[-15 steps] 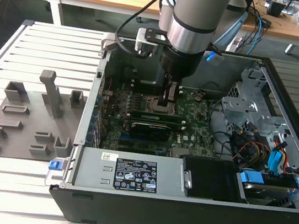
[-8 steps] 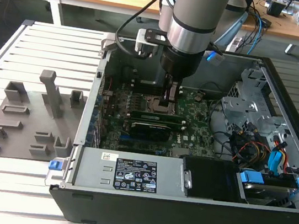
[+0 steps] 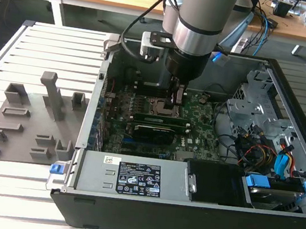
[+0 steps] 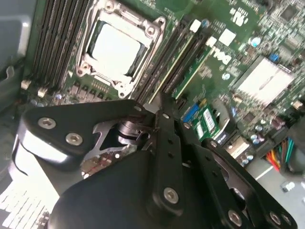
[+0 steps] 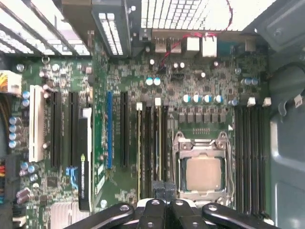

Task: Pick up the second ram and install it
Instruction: 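Press down the second ram until it locks into place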

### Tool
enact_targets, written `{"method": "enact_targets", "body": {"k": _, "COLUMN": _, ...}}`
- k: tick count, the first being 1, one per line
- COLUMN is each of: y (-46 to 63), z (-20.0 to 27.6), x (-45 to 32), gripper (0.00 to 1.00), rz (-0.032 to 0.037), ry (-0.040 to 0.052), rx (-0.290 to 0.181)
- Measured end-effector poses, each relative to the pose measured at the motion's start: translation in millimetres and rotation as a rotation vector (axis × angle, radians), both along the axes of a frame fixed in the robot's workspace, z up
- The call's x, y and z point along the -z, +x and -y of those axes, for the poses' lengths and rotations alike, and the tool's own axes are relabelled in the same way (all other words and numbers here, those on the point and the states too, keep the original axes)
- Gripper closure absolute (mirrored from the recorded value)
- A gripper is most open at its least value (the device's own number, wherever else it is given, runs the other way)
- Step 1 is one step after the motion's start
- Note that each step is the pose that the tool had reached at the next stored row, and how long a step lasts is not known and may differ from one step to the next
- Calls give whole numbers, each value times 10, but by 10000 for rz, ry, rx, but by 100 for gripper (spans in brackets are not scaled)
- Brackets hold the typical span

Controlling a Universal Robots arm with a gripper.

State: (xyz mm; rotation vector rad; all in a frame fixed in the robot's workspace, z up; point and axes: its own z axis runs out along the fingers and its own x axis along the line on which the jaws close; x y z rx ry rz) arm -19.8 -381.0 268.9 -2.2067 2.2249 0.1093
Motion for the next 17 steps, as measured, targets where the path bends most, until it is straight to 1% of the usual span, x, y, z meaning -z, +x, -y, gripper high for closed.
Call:
{"method": "enact_targets", "body": {"k": 1, "y": 65, "z": 0, "x": 54, "gripper": 89, "rz": -32, "ry": 1, "rx": 1}}
{"method": "enact_targets", "body": {"k": 3, "y": 143, "z": 0, "x": 128, "gripper": 89, "rz": -43, "ry": 1, "rx": -2}}
{"method": "enact_targets", "body": {"k": 4, "y": 207, "z": 1, "x": 172, "gripper": 89, "rz": -51, "ry": 0, "rx": -3}}
{"method": "enact_targets", "body": {"k": 5, "y": 348, "z": 0, "x": 268, "gripper": 89, "rz": -80, "ry": 1, "rx": -16}}
{"method": "enact_targets", "body": {"k": 6, "y": 353, "z": -6, "x": 295, "gripper": 89, "rz": -83, "ry": 16, "rx": -61}}
{"method": "enact_targets", "body": {"k": 8, "y": 356, "z": -9, "x": 321, "gripper": 89, "rz": -82, "ry": 38, "rx": -118}}
{"method": "enact_targets", "body": {"k": 10, "y": 360, "z": -9, "x": 362, "gripper": 89, "rz": -84, "ry": 39, "rx": -197}}
{"method": "enact_targets", "body": {"k": 11, "y": 361, "z": -8, "x": 411, "gripper": 89, "rz": -89, "ry": 34, "rx": -249}}
{"method": "enact_targets", "body": {"k": 12, "y": 361, "z": -10, "x": 405, "gripper": 89, "rz": -82, "ry": 62, "rx": -255}}
{"method": "enact_targets", "body": {"k": 13, "y": 360, "z": -13, "x": 373, "gripper": 89, "rz": -66, "ry": 83, "rx": -253}}
{"method": "enact_targets", "body": {"k": 14, "y": 356, "z": -11, "x": 348, "gripper": 89, "rz": -57, "ry": 69, "rx": -253}}
{"method": "enact_targets", "body": {"k": 15, "y": 342, "z": -9, "x": 340, "gripper": 89, "rz": -45, "ry": 63, "rx": -255}}
{"method": "enact_targets", "body": {"k": 16, "y": 321, "z": -9, "x": 341, "gripper": 89, "rz": -32, "ry": 72, "rx": -256}}
{"method": "enact_targets", "body": {"k": 17, "y": 254, "z": -8, "x": 341, "gripper": 89, "rz": -11, "ry": 77, "rx": -255}}
